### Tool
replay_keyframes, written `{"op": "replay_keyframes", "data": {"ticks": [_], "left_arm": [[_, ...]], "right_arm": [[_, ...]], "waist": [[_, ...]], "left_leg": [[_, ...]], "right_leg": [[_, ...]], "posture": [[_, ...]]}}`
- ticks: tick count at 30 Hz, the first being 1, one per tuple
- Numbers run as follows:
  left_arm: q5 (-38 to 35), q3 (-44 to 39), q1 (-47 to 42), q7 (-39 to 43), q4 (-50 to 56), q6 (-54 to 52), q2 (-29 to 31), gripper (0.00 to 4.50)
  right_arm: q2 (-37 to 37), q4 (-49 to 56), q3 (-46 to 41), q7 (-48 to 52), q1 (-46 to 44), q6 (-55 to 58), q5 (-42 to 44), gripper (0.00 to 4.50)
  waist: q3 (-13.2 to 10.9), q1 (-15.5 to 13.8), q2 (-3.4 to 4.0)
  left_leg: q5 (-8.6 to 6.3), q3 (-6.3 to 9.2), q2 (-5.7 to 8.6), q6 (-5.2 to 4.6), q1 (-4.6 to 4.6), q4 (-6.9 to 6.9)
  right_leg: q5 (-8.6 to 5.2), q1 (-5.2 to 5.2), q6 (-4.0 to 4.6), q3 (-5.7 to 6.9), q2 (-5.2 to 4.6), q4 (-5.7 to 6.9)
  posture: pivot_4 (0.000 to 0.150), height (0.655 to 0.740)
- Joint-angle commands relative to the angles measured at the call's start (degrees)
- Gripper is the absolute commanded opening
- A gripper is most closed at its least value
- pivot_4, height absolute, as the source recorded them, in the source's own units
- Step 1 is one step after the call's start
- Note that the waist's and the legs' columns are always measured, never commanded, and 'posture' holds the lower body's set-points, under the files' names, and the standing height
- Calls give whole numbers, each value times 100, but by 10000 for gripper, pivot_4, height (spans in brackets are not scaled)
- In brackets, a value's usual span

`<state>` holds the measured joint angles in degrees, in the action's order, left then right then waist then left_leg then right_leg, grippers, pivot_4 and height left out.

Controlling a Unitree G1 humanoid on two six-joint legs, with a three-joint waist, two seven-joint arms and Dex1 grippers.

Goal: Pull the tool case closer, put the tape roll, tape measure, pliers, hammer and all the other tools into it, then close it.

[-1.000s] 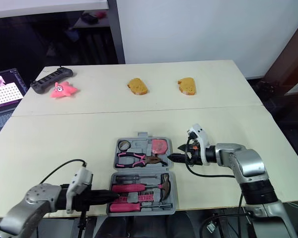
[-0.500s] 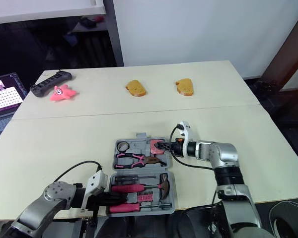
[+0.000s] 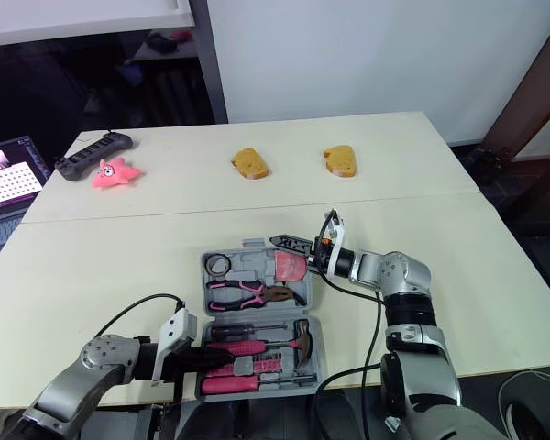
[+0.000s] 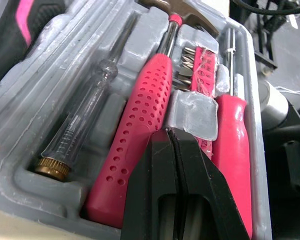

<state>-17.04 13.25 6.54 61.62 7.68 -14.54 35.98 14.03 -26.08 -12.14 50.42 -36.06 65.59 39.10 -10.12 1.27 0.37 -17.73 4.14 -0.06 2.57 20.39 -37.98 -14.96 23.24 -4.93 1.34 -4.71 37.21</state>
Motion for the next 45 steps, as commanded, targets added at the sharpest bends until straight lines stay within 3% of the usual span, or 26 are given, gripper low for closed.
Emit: {"op": "replay_keyframes", "data": {"ticks": [1,11,17,24,29,37,45], "left_arm": [[-50,-261,37,-263,72,-232,38,0],[-535,-993,-292,-597,512,-457,-14,0],[-661,-1458,-61,-665,776,-451,121,0],[-1592,-2846,567,-307,1178,-580,542,0],[-2033,-3622,893,145,1031,-648,854,0],[-2115,-3868,766,461,763,-551,1007,0],[-2298,-4061,730,711,785,-832,1280,0]], "right_arm": [[76,285,90,395,-83,47,276,44589],[229,180,517,1076,-115,-204,175,44589],[563,170,886,1652,-141,-382,91,44589],[1139,487,1191,2291,-285,-364,165,44589],[1489,1169,1330,2584,-201,-89,382,44589],[1820,2270,1570,2562,208,191,617,44589],[2578,4138,1469,2507,1425,416,1174,44589]], "waist": [[0,-4,0],[-7,-10,-7],[-8,3,-7],[-31,-51,-12],[-34,-29,-16],[-36,-40,-19],[-38,-56,-23]], "left_leg": [[0,0,0,0,1,0],[0,3,0,0,8,0],[-6,-5,0,-9,15,2],[-6,-4,0,-9,23,2],[-6,-5,0,-9,27,2],[-6,-3,0,-9,34,2],[-6,7,0,-9,83,-3]], "right_leg": [[0,0,0,0,0,0],[0,8,0,1,1,1],[-3,13,-5,-5,0,-10],[-3,19,-4,-3,-3,-10],[-3,22,-4,-2,-4,-16],[-4,24,-4,1,-3,-18],[-3,61,-4,13,-4,-21]], "posture": [[1500,7400],[1500,7400],[1500,7400],[1500,7400],[1500,7400],[1500,7400],[1500,7400]]}}
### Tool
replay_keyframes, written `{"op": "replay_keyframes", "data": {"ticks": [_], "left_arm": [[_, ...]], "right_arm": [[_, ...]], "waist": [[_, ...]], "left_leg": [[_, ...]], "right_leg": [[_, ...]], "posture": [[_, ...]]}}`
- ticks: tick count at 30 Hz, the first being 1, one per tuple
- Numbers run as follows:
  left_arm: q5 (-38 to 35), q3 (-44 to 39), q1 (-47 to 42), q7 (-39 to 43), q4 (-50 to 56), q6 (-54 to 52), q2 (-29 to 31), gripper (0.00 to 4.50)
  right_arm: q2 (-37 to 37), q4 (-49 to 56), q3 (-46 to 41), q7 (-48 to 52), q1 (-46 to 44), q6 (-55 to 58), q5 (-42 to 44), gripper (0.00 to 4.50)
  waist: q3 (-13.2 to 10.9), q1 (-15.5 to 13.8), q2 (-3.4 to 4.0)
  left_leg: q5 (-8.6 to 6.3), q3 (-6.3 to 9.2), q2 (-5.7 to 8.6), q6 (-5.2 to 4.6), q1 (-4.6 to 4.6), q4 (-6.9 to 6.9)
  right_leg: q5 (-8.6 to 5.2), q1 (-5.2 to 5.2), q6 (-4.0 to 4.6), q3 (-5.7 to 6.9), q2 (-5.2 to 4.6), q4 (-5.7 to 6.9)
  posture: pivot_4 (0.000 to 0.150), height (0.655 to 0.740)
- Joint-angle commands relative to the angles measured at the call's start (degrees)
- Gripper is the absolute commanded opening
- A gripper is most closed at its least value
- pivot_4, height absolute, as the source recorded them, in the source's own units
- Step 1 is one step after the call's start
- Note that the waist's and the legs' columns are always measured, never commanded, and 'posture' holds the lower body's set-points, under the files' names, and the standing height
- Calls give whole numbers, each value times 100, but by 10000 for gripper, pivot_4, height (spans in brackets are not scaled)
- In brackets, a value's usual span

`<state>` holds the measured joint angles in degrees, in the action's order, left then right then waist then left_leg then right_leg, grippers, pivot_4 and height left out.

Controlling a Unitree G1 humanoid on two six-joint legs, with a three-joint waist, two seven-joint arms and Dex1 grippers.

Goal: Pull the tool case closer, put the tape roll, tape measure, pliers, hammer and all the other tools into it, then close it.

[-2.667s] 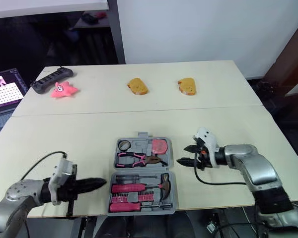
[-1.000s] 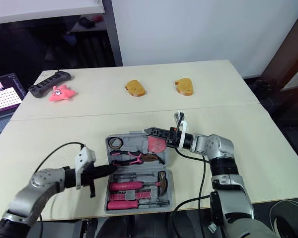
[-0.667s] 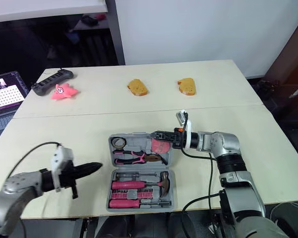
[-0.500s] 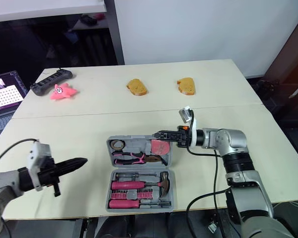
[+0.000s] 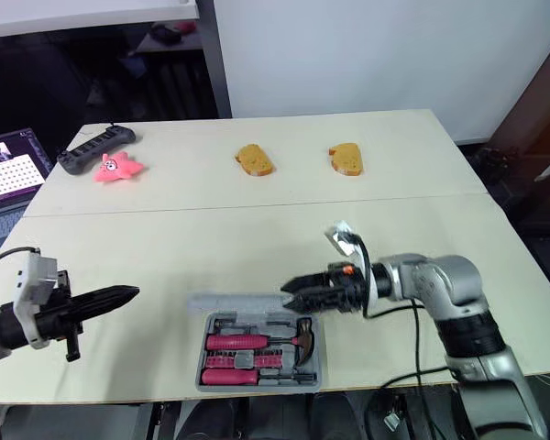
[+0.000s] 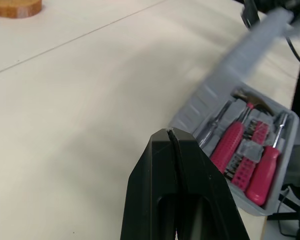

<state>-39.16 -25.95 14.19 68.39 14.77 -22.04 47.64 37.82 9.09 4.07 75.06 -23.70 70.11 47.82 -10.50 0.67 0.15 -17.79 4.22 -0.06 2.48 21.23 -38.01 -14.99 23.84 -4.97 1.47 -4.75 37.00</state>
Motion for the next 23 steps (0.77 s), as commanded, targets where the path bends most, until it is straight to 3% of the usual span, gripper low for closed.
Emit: {"op": "replay_keyframes", "data": {"ticks": [1,9,13,17,23], "left_arm": [[-82,-122,-58,36,72,-78,122,0],[317,179,-265,-40,142,29,237,0],[803,318,-642,-290,-320,236,318,0],[1007,368,-770,-307,-564,448,305,0],[1400,558,-1008,-339,-1136,931,257,0]], "right_arm": [[280,776,-225,47,325,-180,315,44589],[629,886,-1194,-353,586,-1550,8,44589],[1152,617,-1732,-307,1209,-3068,-960,44589],[1420,219,-1888,-146,1591,-3805,-1337,44589],[1310,-52,-2143,-374,2001,-4719,-1709,44589]], "waist": [[0,3,0],[-3,4,-7],[-10,-87,-21],[-13,-67,-26],[-14,9,-26]], "left_leg": [[0,0,0,0,6,-2],[0,-4,0,0,14,-3],[0,-3,0,0,19,-3],[0,-13,0,0,15,-4],[0,-13,-1,0,13,-4]], "right_leg": [[0,7,0,0,0,1],[1,19,0,-1,4,2],[0,18,0,2,1,-2],[1,19,-1,-3,1,-1],[1,19,0,-5,2,6]], "posture": [[1500,7400],[1500,7400],[1500,7400],[1500,7400],[1500,7400]]}}
